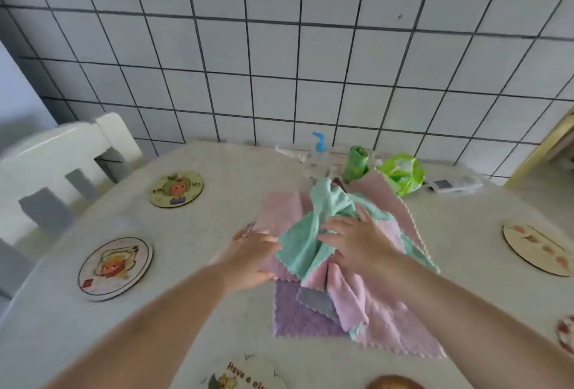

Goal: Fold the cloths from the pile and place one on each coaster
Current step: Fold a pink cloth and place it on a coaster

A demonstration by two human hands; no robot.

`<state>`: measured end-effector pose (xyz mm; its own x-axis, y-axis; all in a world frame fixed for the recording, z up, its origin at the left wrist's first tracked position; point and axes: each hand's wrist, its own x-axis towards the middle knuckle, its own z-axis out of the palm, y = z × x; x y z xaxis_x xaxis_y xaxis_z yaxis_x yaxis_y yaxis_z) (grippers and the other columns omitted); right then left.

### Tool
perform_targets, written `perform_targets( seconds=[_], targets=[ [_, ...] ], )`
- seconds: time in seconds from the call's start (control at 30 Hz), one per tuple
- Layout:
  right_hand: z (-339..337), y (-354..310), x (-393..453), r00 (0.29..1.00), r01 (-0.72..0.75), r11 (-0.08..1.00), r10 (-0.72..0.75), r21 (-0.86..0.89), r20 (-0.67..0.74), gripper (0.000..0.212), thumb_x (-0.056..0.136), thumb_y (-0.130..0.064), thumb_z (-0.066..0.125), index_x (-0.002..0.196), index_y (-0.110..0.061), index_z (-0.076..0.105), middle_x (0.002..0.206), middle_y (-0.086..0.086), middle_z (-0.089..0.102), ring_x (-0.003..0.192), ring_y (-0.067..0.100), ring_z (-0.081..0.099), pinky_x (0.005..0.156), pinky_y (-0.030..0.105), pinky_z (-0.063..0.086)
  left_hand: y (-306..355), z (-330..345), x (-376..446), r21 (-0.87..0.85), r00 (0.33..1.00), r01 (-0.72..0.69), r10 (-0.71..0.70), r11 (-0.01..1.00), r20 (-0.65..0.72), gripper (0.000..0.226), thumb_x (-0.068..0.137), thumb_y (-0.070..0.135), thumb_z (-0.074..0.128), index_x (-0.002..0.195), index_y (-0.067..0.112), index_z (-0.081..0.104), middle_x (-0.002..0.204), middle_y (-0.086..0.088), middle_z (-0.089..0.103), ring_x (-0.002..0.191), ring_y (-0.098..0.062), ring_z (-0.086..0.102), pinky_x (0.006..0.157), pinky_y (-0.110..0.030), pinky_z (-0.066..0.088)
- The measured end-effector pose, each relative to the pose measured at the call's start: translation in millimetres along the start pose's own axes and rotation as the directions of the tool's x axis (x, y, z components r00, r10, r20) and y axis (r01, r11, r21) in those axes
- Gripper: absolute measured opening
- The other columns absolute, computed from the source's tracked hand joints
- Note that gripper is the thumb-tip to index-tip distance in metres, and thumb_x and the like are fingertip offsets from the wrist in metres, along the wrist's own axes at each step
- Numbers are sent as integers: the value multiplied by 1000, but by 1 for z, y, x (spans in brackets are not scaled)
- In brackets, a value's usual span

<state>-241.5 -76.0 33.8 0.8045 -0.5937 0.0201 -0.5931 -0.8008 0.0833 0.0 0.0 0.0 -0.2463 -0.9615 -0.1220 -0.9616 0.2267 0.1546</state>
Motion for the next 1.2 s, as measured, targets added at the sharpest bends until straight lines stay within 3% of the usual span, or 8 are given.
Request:
perform_targets(
  seconds=[0.13, 0.27, 0.47, 0.6, 0.7, 0.83, 0.97, 1.2],
  targets=[
    [44, -10, 1, 994, 102, 993, -99, -55, 54, 44, 43, -30, 83, 85, -38, 71, 92, -16, 69, 89, 6, 67, 92, 52, 45, 4, 39, 13, -1, 1000, 8, -8, 1000, -2, 56, 85, 41, 59, 137, 31, 42, 148, 10, 37, 140, -10, 25, 115, -31, 11],
    [97, -11, 8, 968, 206, 978, -209, -39, -137, 30, 63, -33, 78, 91, -37, 69, 92, -15, 65, 92, 7, 63, 105, 47, 34, -7, 80, 36, -25, 983, -44, 39, 999, -179, 54, 83, 31, 61, 135, 30, 46, 146, 6, 40, 138, -16, 30, 115, -33, 12],
    [137, -17, 20, 912, 222, 974, -220, -35, -347, 4, 72, -30, 70, 75, -28, 69, 80, -10, 62, 82, 12, 62, 108, 45, 23, -29, 126, 60, 39, 887, -126, 130, 991, -442, 43, 73, 47, 50, 107, 29, 68, 113, 8, 67, 107, -17, 62, 98, -33, 42],
    [133, -14, 17, 887, 145, 985, -85, 98, -454, 13, 82, -36, 57, 80, -27, 66, 80, -14, 62, 83, 6, 56, 111, 39, 23, -26, 127, 67, 92, 821, -96, 132, 991, -555, 29, 70, 38, 47, 84, 30, 71, 93, 11, 70, 91, -17, 64, 89, -26, 32],
    [108, -13, 15, 831, 64, 989, 20, 131, -557, 22, 85, -41, 53, 80, -24, 66, 81, -14, 63, 82, 7, 52, 95, 32, 37, -20, 116, 68, 69, 800, -56, 86, 996, -594, 26, 76, 31, 45, 83, 23, 68, 84, 5, 70, 85, -24, 66, 80, -34, 40],
    [61, -16, 5, 713, -83, 934, 298, 347, -635, 14, 87, -24, 55, 92, -16, 65, 85, -6, 66, 79, 17, 59, 73, 34, 48, -10, 85, 47, -295, 741, 42, -228, 955, -631, 14, 91, 23, 47, 100, 20, 58, 85, 1, 67, 73, -26, 64, 62, -33, 51],
    [16, -23, -6, 599, -129, 785, 549, 606, -583, 9, 95, -24, 50, 96, -17, 55, 70, -8, 60, 59, 7, 56, 50, 19, 38, -7, 46, 17, -553, 630, -44, -406, 832, -662, 6, 94, 19, 47, 89, 23, 48, 68, 14, 60, 63, -5, 59, 48, -25, 37],
    [-52, -42, -25, 434, -33, 752, 604, 658, -669, 14, 97, -24, 45, 100, -12, 53, 85, -4, 56, 79, 19, 52, 56, 28, 29, -30, -28, -48, -271, 567, 102, -280, 957, -775, 13, 94, 29, 44, 102, 23, 51, 90, -1, 65, 73, -26, 59, 61, -33, 46]
  ],
)
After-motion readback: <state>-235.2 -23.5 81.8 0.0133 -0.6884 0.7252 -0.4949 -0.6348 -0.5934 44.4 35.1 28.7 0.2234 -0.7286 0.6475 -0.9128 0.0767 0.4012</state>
